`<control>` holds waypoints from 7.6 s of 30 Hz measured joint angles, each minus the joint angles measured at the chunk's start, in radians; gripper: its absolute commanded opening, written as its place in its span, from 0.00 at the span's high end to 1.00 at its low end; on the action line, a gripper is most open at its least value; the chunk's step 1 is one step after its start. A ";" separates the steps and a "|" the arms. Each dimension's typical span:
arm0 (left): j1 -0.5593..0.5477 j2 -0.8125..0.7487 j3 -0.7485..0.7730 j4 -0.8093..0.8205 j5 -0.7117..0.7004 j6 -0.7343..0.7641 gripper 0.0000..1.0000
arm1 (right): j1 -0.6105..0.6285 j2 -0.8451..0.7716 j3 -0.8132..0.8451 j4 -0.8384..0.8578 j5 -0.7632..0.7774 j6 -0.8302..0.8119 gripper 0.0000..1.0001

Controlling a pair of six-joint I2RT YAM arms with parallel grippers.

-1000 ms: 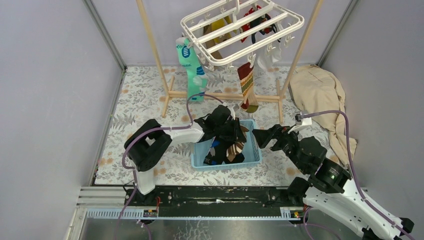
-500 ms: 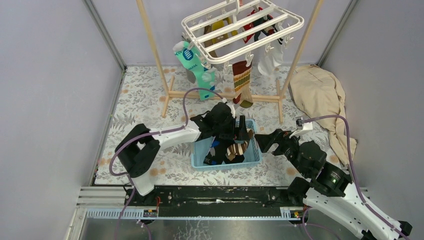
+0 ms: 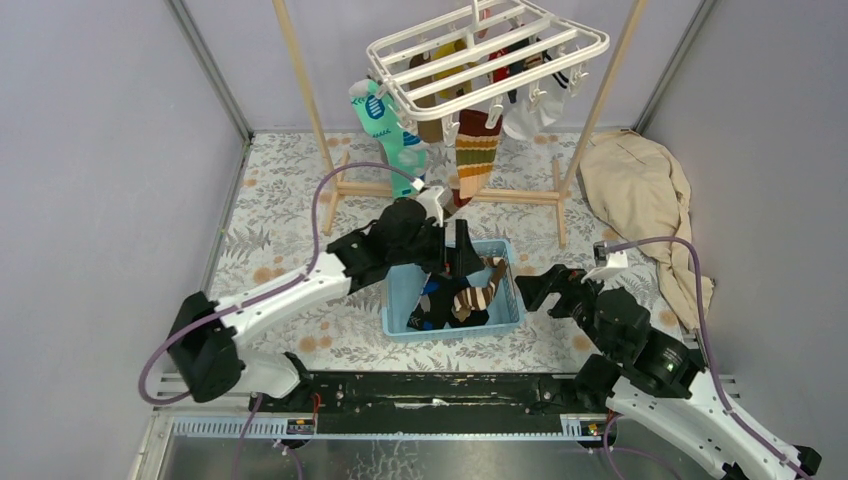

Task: Remove the socks clipped to the hanger
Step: Place the sock in the bin, then adjust the hanger on the clothesline.

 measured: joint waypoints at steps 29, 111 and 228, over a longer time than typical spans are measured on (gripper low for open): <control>-0.001 -0.611 -0.407 -0.154 -0.137 -0.089 0.01 | -0.001 0.147 -0.184 0.103 -0.181 0.098 0.00; -0.001 -0.576 -0.381 -0.108 -0.358 -0.047 0.01 | -0.658 0.817 0.519 0.608 -0.415 -0.185 0.33; -0.001 -0.618 -0.312 -0.202 -0.338 -0.060 0.01 | -0.036 1.524 1.611 -0.240 -0.195 -0.639 0.96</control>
